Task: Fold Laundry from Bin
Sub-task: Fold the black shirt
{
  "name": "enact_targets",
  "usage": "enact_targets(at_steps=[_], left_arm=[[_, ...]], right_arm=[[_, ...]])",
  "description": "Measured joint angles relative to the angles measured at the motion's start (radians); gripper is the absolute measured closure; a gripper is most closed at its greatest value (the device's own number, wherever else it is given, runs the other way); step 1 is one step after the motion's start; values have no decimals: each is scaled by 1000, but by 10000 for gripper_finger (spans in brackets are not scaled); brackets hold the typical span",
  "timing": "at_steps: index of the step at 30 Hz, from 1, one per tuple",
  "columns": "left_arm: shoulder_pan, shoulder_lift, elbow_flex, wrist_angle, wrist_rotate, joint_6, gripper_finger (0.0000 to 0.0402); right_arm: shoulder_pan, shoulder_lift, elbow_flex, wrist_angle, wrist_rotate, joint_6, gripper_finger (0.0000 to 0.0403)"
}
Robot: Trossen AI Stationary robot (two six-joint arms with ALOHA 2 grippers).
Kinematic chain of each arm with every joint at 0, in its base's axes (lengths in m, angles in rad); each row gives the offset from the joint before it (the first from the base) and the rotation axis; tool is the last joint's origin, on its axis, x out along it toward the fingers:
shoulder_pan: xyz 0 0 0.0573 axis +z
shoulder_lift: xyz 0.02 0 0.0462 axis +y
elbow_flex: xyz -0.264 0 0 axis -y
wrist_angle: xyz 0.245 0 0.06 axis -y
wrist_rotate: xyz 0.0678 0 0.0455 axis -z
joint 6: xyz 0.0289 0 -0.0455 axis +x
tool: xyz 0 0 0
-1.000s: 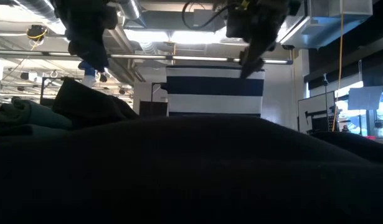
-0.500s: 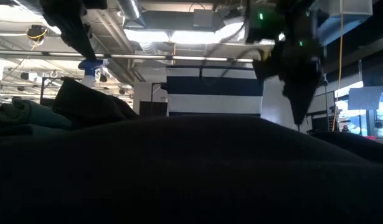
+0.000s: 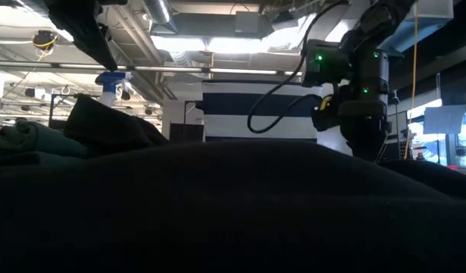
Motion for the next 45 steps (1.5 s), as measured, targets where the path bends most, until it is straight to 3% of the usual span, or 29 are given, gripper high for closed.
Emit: enact_targets(at_steps=[8, 14, 21, 28, 33, 39, 45], left_arm=[[1, 0, 0, 6, -7, -1, 211], [1, 0, 0, 25, -32, -7, 211], [1, 1, 0, 26, -52, -7, 211], [1, 1, 0, 61, -49, -3, 211], [1, 5, 0, 149, 11, 47, 211], [-2, 51, 1, 266, 117, 87, 211], [-52, 97, 1, 256, 170, 18, 211]], right_arm=[[7, -12, 19, -46, -67, -12, 389], [83, -59, 154, -180, -73, 13, 386], [243, -81, 309, -266, -76, 165, 391], [415, -83, 348, -72, -69, 378, 399], [508, -53, 349, 123, 18, 465, 391], [552, -3, 349, 277, 56, 501, 392], [553, 16, 349, 383, 55, 479, 394]])
